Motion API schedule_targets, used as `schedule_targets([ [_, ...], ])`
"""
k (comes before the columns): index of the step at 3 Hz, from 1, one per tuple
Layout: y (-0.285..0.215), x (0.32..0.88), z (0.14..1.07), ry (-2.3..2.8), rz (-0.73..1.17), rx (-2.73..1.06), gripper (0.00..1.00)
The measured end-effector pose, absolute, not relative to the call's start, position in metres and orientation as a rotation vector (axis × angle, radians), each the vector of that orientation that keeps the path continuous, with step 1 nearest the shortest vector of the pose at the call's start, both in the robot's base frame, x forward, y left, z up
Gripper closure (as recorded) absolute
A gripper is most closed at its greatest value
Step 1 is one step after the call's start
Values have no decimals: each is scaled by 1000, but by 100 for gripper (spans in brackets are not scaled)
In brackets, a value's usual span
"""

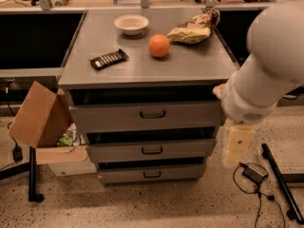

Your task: Open middle drawer

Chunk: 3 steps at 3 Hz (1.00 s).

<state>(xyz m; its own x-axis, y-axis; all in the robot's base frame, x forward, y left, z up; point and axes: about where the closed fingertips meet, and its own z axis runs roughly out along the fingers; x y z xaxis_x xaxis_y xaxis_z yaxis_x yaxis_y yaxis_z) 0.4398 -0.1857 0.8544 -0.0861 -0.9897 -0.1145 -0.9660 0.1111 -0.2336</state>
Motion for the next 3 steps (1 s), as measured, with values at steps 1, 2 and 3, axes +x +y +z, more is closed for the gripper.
schedule_targets([
  [1, -172, 430, 765, 2165, -87, -2057, 0],
  [2, -161, 423, 676, 2217, 97, -2114, 0],
  [3, -163, 424, 671, 2228, 101, -2106, 0],
])
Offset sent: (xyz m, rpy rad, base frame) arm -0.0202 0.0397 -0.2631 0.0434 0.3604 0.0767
